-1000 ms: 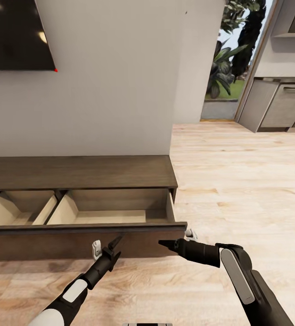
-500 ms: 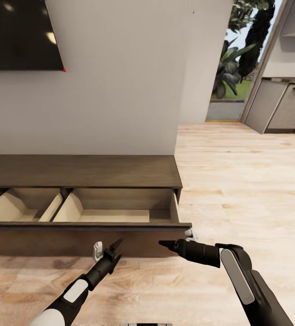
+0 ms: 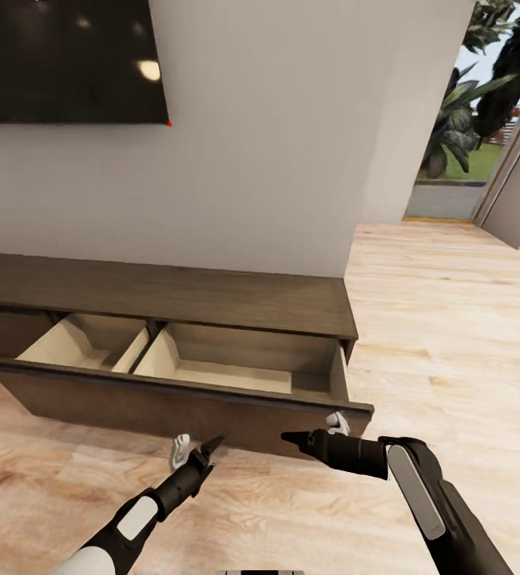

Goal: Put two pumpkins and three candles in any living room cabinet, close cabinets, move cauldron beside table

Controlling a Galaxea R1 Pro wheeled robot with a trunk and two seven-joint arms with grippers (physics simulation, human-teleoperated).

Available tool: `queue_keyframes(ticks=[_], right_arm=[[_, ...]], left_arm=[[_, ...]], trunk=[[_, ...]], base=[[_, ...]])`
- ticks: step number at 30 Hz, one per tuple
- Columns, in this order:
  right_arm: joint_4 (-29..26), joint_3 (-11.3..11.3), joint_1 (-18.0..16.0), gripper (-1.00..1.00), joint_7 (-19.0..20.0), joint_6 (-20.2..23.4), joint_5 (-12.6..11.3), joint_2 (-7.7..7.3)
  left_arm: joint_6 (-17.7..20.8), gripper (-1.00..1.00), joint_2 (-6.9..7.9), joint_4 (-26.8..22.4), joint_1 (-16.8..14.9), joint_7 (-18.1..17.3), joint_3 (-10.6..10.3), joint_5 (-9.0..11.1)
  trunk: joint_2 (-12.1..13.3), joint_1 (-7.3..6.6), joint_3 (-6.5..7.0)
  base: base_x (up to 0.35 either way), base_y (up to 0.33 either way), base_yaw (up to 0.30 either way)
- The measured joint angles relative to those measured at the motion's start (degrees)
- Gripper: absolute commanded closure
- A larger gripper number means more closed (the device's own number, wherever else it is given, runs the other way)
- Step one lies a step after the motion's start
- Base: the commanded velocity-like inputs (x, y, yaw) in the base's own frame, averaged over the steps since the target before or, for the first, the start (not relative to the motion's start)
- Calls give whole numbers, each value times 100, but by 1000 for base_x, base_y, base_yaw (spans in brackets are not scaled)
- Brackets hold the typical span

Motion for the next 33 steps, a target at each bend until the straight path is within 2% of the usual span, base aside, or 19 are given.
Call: queue_keyframes(ticks=[9, 13, 20, 26, 33], right_arm=[[96, 13, 1, -100, -1, 1, 5, 5], [99, 14, 0, -100, -1, 1, 5, 5], [113, 28, 1, -100, -1, 1, 5, 5], [137, 39, 3, -100, -1, 1, 3, 5], [197, 38, 4, -100, -8, 2, 2, 6]], left_arm=[[-68, -100, 9, 455, 0, 4, -15, -112], [-354, -100, 16, 657, 0, 5, -17, -169], [-581, -100, 15, 892, 4, -8, -15, -536], [-592, -100, 43, 902, 12, -15, -9, -588], [-593, -100, 138, 903, 39, -23, -13, -602]], trunk=[[0, 0, 0], [0, 0, 0], [9, -18, 160], [17, -34, 308], [26, -52, 467]], base=[[0, 0, 292], [0, 0, 292], [0, 0, 292], [0, 0, 263], [0, 0, 41]])
